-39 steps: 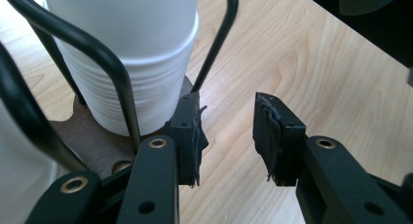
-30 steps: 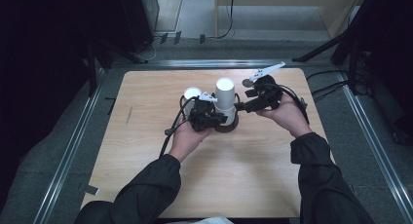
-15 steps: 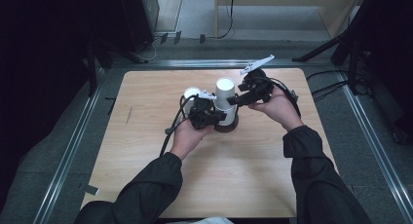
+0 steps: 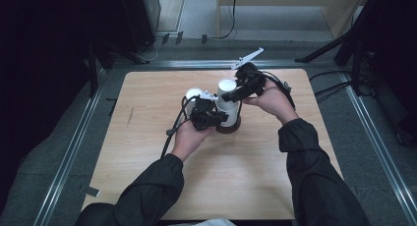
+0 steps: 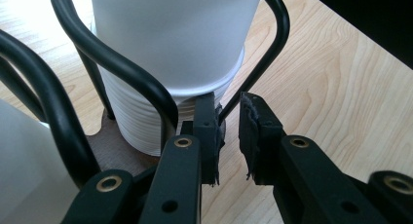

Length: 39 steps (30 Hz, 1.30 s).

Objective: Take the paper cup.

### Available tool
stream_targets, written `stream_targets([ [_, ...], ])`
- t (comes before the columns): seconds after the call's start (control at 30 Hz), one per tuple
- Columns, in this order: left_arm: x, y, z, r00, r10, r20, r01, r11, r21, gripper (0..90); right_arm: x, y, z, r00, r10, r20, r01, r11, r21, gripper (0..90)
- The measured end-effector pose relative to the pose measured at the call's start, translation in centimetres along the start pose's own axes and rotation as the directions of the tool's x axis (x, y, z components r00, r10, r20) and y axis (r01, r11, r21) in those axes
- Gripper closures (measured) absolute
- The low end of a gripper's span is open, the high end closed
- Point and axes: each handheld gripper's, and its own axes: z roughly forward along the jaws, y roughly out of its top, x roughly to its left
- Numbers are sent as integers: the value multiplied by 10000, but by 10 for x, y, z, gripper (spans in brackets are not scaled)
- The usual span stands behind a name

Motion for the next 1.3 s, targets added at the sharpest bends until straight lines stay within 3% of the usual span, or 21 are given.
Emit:
stream_targets([
  [0.17, 0, 0, 0, 10000, -20, 13, 20, 10000, -11, 780, 3, 8, 5, 9987, -417, 296, 404, 9982, 438, 275],
  [0.2, 1, 0, 0, 10000, -13, 27, 13, 10000, -11, 780, 3, 9, 5, 9983, -433, 402, 411, 9978, 522, 312],
  [0.37, 0, 0, 0, 10000, 3, 24, -3, 10000, 4, 781, 5, 12, 2, 9977, -520, 430, 489, 9963, 706, 322],
  [1.3, -2, -3, 3, 9998, 65, 203, -65, 10000, -6, 772, 16, 44, -49, 9981, -369, 486, 346, 9983, 465, 330],
])
